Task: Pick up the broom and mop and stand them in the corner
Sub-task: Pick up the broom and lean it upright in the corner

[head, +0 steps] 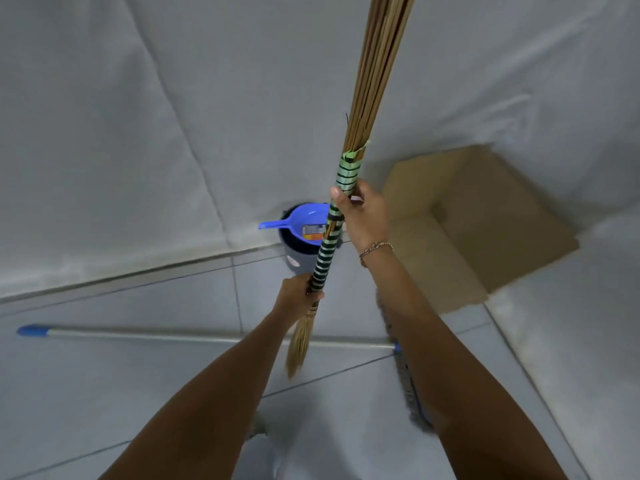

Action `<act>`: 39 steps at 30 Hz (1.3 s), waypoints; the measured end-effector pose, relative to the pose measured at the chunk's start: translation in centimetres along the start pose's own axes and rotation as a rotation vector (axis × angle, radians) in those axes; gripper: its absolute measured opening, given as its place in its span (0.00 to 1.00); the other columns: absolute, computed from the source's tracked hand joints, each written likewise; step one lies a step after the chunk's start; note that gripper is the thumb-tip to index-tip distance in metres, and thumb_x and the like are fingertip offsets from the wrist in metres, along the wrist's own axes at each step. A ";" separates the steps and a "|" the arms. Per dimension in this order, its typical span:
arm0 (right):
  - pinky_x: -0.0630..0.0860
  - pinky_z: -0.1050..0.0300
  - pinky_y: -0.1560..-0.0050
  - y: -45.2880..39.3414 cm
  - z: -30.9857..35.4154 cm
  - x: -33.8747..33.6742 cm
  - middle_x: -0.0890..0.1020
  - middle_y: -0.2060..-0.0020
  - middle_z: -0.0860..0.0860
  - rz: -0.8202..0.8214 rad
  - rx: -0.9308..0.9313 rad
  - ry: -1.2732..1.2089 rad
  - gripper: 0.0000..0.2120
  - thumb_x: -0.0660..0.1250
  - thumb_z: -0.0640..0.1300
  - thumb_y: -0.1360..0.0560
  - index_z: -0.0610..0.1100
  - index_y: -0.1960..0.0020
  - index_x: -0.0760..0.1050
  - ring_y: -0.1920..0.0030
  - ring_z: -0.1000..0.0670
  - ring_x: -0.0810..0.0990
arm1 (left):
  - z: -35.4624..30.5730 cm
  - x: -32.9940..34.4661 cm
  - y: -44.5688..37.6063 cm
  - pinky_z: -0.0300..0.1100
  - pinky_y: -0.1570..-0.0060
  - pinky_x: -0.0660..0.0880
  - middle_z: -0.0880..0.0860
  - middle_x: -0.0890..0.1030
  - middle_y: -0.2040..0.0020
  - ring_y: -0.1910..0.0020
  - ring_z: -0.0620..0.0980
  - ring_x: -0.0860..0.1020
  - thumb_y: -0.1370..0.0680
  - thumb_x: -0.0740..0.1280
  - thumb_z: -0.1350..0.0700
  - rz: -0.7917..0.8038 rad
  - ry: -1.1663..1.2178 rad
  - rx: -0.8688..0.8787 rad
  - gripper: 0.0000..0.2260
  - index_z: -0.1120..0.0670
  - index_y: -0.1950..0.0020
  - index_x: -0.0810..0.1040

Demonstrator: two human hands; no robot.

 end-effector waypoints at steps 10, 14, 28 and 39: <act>0.70 0.81 0.70 6.0 -4.0 -25.2 0.81 0.61 0.46 -0.045 -0.013 0.017 0.12 0.70 0.44 0.27 0.39 0.47 0.78 0.65 0.54 0.77 | -16.2 19.7 4.7 0.42 0.53 0.71 0.58 0.84 0.50 0.48 0.57 0.81 0.29 0.72 0.54 0.065 -0.030 0.069 0.12 0.59 0.50 0.78; 0.70 0.81 0.70 6.6 -6.4 -30.7 0.80 0.62 0.50 -0.041 0.011 -0.005 0.12 0.70 0.44 0.27 0.38 0.47 0.78 0.66 0.59 0.76 | -19.7 24.5 5.6 0.41 0.52 0.70 0.59 0.84 0.48 0.47 0.58 0.80 0.29 0.70 0.55 0.075 -0.073 0.033 0.12 0.58 0.48 0.77; 0.78 0.56 0.57 -10.4 -10.7 -35.9 0.81 0.62 0.52 -0.058 -0.005 0.037 0.12 0.69 0.48 0.27 0.42 0.48 0.78 0.61 0.53 0.80 | -27.6 26.4 -9.7 0.32 0.66 0.63 0.58 0.83 0.52 0.55 0.54 0.79 0.29 0.70 0.55 0.011 -0.055 0.005 0.12 0.60 0.50 0.77; 0.70 0.82 0.69 -28.3 -11.5 -41.1 0.78 0.66 0.60 -0.103 -0.026 0.063 0.11 0.69 0.46 0.27 0.40 0.49 0.79 0.68 0.71 0.77 | -36.8 25.2 -26.3 0.43 0.52 0.75 0.58 0.84 0.49 0.49 0.55 0.81 0.29 0.72 0.56 0.028 -0.039 0.024 0.13 0.59 0.47 0.79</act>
Point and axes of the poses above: each hand's wrist, its own y-axis away from the middle knuckle, its own x-axis out of the palm, z = x × y, the point moved 1 cm from there along -y, towards the middle knuckle
